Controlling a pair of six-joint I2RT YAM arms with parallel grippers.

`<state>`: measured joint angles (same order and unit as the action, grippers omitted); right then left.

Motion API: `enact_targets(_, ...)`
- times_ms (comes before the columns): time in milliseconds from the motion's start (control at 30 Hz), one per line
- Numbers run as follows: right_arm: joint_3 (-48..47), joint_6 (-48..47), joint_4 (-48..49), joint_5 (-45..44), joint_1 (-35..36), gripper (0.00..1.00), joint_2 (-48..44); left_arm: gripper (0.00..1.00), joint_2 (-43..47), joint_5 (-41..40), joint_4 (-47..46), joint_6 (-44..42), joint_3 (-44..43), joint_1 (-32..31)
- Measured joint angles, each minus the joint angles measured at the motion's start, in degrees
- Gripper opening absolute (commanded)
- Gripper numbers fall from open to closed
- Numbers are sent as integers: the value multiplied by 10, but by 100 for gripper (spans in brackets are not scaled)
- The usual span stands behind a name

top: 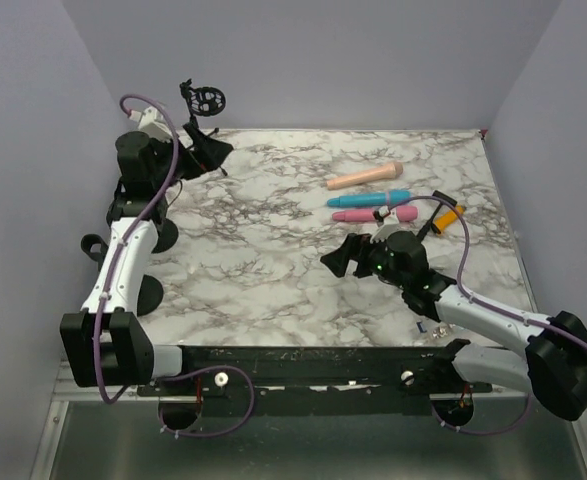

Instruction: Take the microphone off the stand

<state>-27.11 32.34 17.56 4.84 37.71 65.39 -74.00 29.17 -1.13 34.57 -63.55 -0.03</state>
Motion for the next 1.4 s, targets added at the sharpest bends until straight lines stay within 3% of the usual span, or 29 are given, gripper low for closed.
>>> enact_targets(267, 19, 2, 23, 0, 1, 100, -16, 93, -113, 29, -91, 208, -77, 106)
enact_targets(633, 19, -1, 30, -10, 23, 100, -17, 91, -331, 9, -166, 364, -233, 112)
enact_targets(933, 19, -7, 33, -22, 28, 100, -14, 88, -444, -11, -173, 407, -359, 97)
enact_targets(1167, 19, -9, 34, -26, 28, 100, -13, 85, -468, -18, -170, 414, -383, 74)
enact_targets(1400, 19, -9, 34, -29, 28, 100, -9, 64, -475, -26, -175, 428, -382, 65)
